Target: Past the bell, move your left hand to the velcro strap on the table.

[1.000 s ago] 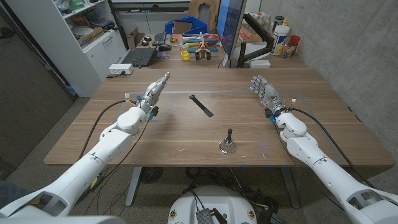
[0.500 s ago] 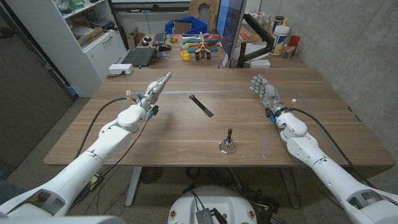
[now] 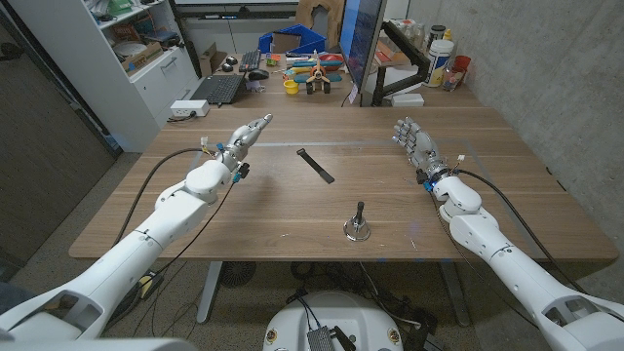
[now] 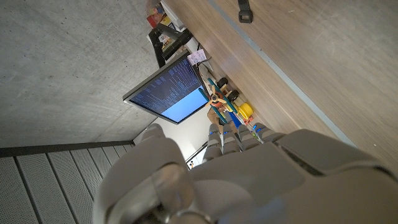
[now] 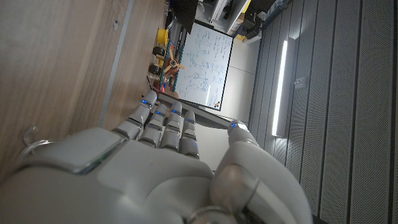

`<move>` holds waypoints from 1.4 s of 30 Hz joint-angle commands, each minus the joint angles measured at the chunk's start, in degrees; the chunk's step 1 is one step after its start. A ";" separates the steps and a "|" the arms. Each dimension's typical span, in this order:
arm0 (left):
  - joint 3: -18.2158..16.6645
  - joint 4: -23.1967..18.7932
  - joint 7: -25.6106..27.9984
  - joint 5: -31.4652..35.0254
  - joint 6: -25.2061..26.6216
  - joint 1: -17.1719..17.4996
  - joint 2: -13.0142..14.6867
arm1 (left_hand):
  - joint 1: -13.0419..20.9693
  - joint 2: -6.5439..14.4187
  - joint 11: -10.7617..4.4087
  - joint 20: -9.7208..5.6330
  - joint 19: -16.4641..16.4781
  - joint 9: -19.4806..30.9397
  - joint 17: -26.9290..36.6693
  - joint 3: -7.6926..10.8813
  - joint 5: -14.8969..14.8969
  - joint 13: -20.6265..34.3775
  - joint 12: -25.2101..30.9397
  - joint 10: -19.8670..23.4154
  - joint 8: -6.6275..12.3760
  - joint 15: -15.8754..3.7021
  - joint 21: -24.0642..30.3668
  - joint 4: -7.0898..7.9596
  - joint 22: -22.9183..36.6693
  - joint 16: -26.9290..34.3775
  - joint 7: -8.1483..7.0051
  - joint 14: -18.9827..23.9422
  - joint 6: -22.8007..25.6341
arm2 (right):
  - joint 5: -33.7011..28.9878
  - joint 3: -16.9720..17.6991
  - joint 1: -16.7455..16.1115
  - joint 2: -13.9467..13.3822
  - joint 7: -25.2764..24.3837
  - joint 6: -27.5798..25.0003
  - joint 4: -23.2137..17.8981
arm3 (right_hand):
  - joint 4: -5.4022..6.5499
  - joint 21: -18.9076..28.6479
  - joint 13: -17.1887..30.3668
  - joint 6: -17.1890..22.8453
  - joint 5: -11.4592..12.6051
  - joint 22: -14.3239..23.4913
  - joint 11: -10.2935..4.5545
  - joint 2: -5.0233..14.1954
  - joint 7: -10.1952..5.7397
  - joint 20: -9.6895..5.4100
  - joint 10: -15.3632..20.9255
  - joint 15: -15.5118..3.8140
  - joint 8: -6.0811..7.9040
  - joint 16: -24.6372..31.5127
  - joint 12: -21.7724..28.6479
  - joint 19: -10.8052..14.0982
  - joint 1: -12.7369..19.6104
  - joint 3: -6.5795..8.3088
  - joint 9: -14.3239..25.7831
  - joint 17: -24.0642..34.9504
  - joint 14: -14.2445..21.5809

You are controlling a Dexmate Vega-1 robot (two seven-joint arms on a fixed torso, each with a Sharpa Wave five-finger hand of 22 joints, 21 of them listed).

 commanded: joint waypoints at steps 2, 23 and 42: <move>0.70 -2.54 0.35 2.62 3.78 -0.51 1.47 | 1.01 0.05 -0.48 0.68 -2.39 0.16 0.15 0.31 -0.27 0.29 -0.22 -0.42 0.03 -0.06 0.01 -0.42 0.17 -0.15 -0.49 -0.57 0.33 | 0.24 -0.18 0.38 0.25 0.42 0.11 0.32 | -0.32 -0.25 0.29 0.52 0.24 0.24 -0.05 0.41 0.11 0.15 0.58 -0.01 0.26 0.31 0.27 0.60 -0.04 0.05 0.12 0.08 0.49; 2.89 -3.20 -2.06 5.90 7.62 -3.03 2.26 | 3.26 0.14 -0.75 1.26 -2.63 0.20 0.13 1.10 -0.74 0.32 -0.23 -0.38 0.20 -0.30 0.16 -1.80 0.19 -0.13 -0.82 -0.69 0.83 | 0.61 0.01 0.10 0.25 0.60 0.33 0.63 | -0.42 -0.78 0.29 0.53 0.24 0.26 0.00 0.44 0.15 0.21 0.58 -0.04 0.24 0.28 0.24 0.75 -0.10 0.00 0.12 0.03 0.55; 5.36 -5.45 -5.28 9.59 11.48 -5.20 4.00 | 4.42 0.10 -0.84 1.52 -2.32 0.23 0.16 1.46 -1.13 0.35 -0.05 0.13 0.23 -0.28 0.43 -2.51 0.23 0.04 -1.05 -0.32 1.12 | 0.85 0.11 0.15 0.25 0.87 0.42 0.71 | -0.50 -1.23 0.29 0.57 0.24 0.28 -0.14 0.49 0.08 0.27 0.67 -0.12 0.23 0.27 0.26 0.88 -0.15 -0.03 0.13 -0.01 0.62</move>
